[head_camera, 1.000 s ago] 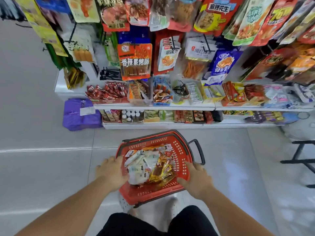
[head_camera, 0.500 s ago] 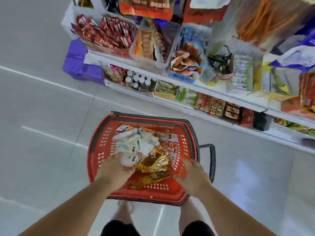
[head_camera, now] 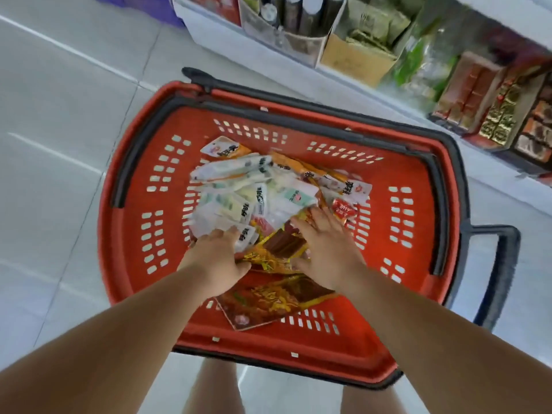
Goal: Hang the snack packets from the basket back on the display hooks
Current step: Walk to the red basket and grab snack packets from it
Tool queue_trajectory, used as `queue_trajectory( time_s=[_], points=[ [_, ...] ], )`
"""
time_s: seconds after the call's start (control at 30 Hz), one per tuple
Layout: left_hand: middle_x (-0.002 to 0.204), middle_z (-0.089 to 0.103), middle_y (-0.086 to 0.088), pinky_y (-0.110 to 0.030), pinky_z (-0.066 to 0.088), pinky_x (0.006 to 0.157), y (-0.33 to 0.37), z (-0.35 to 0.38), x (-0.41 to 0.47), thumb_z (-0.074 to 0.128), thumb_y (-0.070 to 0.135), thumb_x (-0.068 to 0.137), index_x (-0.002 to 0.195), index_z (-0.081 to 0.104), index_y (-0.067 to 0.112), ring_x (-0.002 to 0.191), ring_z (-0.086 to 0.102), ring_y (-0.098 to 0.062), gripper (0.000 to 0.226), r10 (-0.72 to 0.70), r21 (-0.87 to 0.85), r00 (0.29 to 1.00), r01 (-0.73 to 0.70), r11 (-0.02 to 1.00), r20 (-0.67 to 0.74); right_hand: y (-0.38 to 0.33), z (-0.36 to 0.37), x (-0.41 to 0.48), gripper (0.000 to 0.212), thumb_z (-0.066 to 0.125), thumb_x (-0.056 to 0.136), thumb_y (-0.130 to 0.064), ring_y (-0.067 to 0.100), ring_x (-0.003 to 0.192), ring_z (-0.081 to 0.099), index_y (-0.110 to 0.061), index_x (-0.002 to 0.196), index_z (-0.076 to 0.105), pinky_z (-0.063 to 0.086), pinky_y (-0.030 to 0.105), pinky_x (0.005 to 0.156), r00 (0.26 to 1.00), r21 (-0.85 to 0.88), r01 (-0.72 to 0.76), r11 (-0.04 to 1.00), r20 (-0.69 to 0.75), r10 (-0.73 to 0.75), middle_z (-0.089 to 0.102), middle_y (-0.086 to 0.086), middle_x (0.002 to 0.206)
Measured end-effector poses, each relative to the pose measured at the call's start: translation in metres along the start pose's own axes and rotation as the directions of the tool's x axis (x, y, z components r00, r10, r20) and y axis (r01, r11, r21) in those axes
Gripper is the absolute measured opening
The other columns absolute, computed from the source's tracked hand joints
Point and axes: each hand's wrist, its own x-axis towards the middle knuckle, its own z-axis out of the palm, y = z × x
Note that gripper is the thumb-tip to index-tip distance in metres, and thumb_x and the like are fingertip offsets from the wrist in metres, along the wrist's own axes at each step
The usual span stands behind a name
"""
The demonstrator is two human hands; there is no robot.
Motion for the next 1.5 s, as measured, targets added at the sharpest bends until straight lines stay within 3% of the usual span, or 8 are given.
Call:
queue_trajectory(
  time_s=[0.2,0.3,0.63,0.77,0.87,1.0,1.2,1.5],
  points=[
    [0.147,0.058,-0.008,-0.044,0.051,0.106,-0.040,0.031,0.042,0.066,0.045,0.099,0.153,0.045,0.027,0.128,0.059,-0.029,0.060,-0.012,-0.043,0.989,0.019,0.999,0.148,-0.014,0.023,0.037,0.095,0.074,0.089,-0.035,0.037,0.156,-0.020,-0.036,0.161,0.012,-0.013,0.056,0.122,0.963,-0.294,0.109,0.950,-0.205,-0.174,-0.016,0.009,0.169],
    [0.148,0.057,-0.007,-0.043,0.049,0.107,-0.044,0.041,0.051,0.066,0.042,0.099,0.152,0.048,0.029,0.129,0.058,-0.030,0.057,0.005,-0.047,0.994,0.001,0.999,0.113,-0.019,0.025,0.048,0.099,0.069,0.092,-0.026,0.040,0.153,-0.029,-0.036,0.162,0.000,-0.025,0.059,0.117,0.957,-0.430,0.149,0.891,-0.164,-0.239,-0.023,0.008,0.169],
    [0.137,0.056,-0.006,-0.042,0.052,0.100,-0.033,0.037,0.046,0.058,0.041,0.103,0.143,0.058,0.026,0.120,0.059,-0.029,0.043,0.004,-0.037,0.999,-0.002,0.999,0.040,-0.016,0.011,0.050,0.042,0.057,0.100,-0.019,0.038,0.156,0.005,-0.028,0.140,0.056,-0.017,0.065,0.118,0.967,-0.604,0.229,0.763,0.048,-0.252,0.052,-0.001,0.144],
    [0.151,0.043,-0.006,-0.045,0.050,0.106,-0.026,0.032,0.028,0.063,0.042,0.099,0.153,0.044,0.022,0.132,0.052,-0.031,0.060,-0.021,-0.127,0.998,0.013,0.992,-0.065,0.002,0.012,0.036,0.027,0.062,0.097,-0.024,0.029,0.149,0.028,-0.030,0.123,0.066,-0.014,0.059,0.121,0.976,-0.493,0.187,0.850,-0.003,-0.216,0.072,-0.004,0.117],
    [0.150,0.041,-0.006,-0.046,0.053,0.101,-0.019,0.028,0.005,0.063,0.041,0.098,0.154,0.037,0.021,0.130,0.052,-0.031,0.065,0.009,-0.086,0.977,-0.028,0.996,-0.213,0.015,0.003,0.019,0.024,0.065,0.097,-0.030,0.025,0.134,0.045,-0.025,0.120,0.067,0.014,0.048,0.124,0.976,-0.369,0.145,0.918,-0.098,-0.193,0.074,-0.002,0.110],
    [0.139,0.054,-0.005,-0.044,0.057,0.093,-0.008,0.029,-0.029,0.066,0.051,0.094,0.149,0.037,0.020,0.120,0.060,-0.028,0.068,-0.045,-0.120,0.973,0.018,0.993,-0.225,0.023,-0.016,-0.013,0.041,0.057,0.104,-0.035,0.031,0.108,0.062,-0.021,0.141,0.048,0.049,0.038,0.087,0.992,-0.079,0.034,0.996,-0.116,-0.044,0.069,0.010,0.110],
    [0.123,0.059,-0.002,-0.044,0.043,0.101,0.008,0.031,-0.065,0.030,0.090,0.085,0.122,0.065,0.022,0.121,0.050,-0.026,0.085,-0.168,0.330,0.986,0.156,0.931,0.007,0.034,-0.026,-0.040,0.049,0.060,0.103,-0.034,0.036,0.098,0.069,-0.023,0.148,0.045,0.057,0.041,0.079,0.990,0.205,-0.052,0.977,-0.115,0.077,0.073,0.013,0.110],
    [0.129,0.061,-0.005,-0.048,0.043,0.110,0.029,0.042,-0.054,0.044,0.100,0.071,0.125,0.065,0.019,0.129,0.051,-0.030,0.099,-0.162,0.241,0.980,0.131,0.961,0.113,0.039,-0.024,-0.032,0.045,0.057,0.101,-0.028,0.029,0.110,0.062,-0.022,0.145,0.051,0.052,0.036,0.087,0.990,0.329,-0.143,0.934,0.065,0.129,0.065,0.009,0.132]
  ],
)
